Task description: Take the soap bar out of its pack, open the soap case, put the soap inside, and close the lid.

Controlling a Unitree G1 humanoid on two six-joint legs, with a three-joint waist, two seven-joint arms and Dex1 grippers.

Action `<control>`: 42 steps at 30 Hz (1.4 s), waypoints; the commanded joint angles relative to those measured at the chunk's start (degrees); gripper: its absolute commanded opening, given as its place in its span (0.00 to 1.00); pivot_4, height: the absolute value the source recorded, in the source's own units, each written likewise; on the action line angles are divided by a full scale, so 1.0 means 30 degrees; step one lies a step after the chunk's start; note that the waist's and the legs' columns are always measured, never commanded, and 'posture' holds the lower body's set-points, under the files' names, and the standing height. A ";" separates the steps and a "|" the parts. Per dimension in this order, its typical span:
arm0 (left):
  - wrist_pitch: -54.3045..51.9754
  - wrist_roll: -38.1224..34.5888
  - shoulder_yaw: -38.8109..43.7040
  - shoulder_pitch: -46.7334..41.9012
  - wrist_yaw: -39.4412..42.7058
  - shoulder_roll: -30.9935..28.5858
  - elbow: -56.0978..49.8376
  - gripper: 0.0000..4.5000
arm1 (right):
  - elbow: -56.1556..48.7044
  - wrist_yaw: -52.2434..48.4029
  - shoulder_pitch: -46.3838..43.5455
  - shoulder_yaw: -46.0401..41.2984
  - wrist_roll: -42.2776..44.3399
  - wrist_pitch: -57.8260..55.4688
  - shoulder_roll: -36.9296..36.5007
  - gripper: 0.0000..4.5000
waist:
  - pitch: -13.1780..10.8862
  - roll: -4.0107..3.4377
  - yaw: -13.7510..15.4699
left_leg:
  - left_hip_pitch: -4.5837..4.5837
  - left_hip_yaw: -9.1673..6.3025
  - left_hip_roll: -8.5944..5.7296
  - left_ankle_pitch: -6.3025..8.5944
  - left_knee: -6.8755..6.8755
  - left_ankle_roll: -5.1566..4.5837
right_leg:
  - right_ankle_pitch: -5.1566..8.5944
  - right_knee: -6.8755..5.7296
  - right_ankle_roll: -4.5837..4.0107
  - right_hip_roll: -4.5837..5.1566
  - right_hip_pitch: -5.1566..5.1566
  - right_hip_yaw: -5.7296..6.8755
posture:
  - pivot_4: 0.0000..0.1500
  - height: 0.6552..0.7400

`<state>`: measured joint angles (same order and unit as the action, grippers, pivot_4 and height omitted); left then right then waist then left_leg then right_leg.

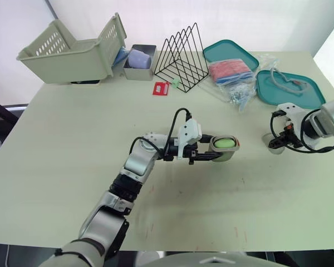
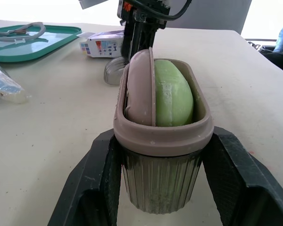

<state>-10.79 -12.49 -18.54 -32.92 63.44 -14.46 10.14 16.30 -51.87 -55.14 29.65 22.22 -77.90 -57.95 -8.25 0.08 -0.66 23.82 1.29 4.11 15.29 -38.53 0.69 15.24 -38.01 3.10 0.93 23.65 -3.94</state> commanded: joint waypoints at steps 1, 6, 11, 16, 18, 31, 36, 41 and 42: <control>0.0362 -0.0134 0.0079 -0.0252 0.0066 0.0114 -0.0644 0.44 | -0.2630 -0.2874 -0.0037 -0.0178 -0.0745 0.4021 -0.1501 0.40 | -0.0002 -0.0003 0.0001 | 0.0000 -0.0001 0.0000 0.0000 0.0003 0.0000 | 0.0000 0.0002 0.0000 -0.0001 0.0003 0.0001 | 1.00 1.00; 0.0428 -0.0077 -0.0001 -0.0326 0.0143 0.0145 -0.0530 0.44 | -0.6665 -0.8254 0.0576 -0.1210 -0.0451 0.9550 -0.3315 0.40 | -0.0007 -0.0009 0.0001 | 0.0002 -0.0007 0.0001 0.0001 0.0009 0.0000 | 0.0001 0.0008 0.0001 -0.0003 0.0007 0.0007 | 1.00 1.00; 0.0627 0.0007 0.0051 -0.0643 0.0150 0.0251 -0.0106 0.44 | -0.9342 -0.9861 -0.0688 -0.1422 -0.0131 0.8850 -0.2534 0.40 | -0.0009 -0.0012 -0.0032 | -0.0007 -0.0007 0.0003 0.0000 -0.0007 0.0001 | 0.0001 -0.0004 0.0000 -0.0002 -0.0002 0.0008 | 1.00 1.00; 0.0776 0.0064 0.0039 -0.0674 0.0239 0.0280 0.0001 0.44 | -1.0221 -0.9761 -0.1433 -0.1194 -0.0694 0.8376 -0.1433 0.40 | -0.0009 -0.0011 0.0054 | 0.0003 -0.0009 0.0004 0.0000 -0.0007 0.0001 | 0.0001 0.0000 -0.0001 0.0000 0.0002 0.0012 | 1.00 1.00; 0.0795 0.0102 0.0020 -0.0684 0.0258 0.0307 0.0004 0.44 | -1.0432 -0.9763 -0.1760 -0.1128 -0.0708 0.8121 -0.0970 0.40 | -0.0009 -0.0012 0.0087 | 0.0002 -0.0009 0.0004 0.0000 -0.0011 0.0001 | 0.0001 -0.0001 -0.0001 -0.0001 0.0001 0.0013 | 1.00 1.00; 0.0776 0.0256 0.0016 -0.0547 0.0219 0.0414 -0.0078 0.44 | -1.0121 -1.0043 -0.1668 -0.0651 -0.2011 0.8271 -0.0071 0.40 | -0.0009 -0.0012 0.0039 | 0.0001 -0.0009 0.0004 0.0000 -0.0011 0.0001 | 0.0001 -0.0008 -0.0002 -0.0001 0.0003 0.0015 | 1.00 1.00; 0.0748 0.0282 0.0024 -0.0538 0.0137 0.0453 -0.0101 0.44 | -1.0480 -1.0509 -0.1426 -0.0263 -0.2336 0.8160 -0.0297 0.40 | -0.0009 -0.0012 0.0046 | 0.0001 -0.0010 0.0005 0.0000 -0.0011 0.0001 | 0.0001 -0.0008 -0.0002 -0.0001 0.0003 0.0015 | 1.00 1.00; 0.0769 0.0332 0.0040 -0.0497 0.0078 0.0464 -0.0040 0.44 | -1.0709 -1.1047 -0.1367 -0.0167 -0.2429 0.8101 -0.0540 0.40 | -0.0009 -0.0012 0.0051 | 0.0002 -0.0008 0.0004 0.0000 -0.0012 0.0001 | 0.0001 -0.0007 -0.0002 0.0000 0.0002 0.0015 | 1.00 1.00; 0.0775 0.0342 0.0037 -0.0495 0.0086 0.0467 -0.0026 0.44 | -1.0728 -1.1056 -0.1377 -0.0161 -0.2453 0.8058 -0.0488 0.40 | -0.0009 -0.0012 0.0047 | 0.0001 -0.0010 0.0004 0.0000 -0.0013 0.0001 | 0.0001 -0.0008 -0.0002 -0.0001 0.0003 0.0015 | 1.00 1.00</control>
<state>-9.56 -10.96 -18.62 -34.05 63.80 -13.49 11.51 -14.56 -84.43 -58.70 29.59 15.16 -53.56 -58.93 -8.27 0.04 -0.52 23.82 1.26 4.12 15.29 -38.57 0.69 15.24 -38.04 3.09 0.92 23.65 -3.90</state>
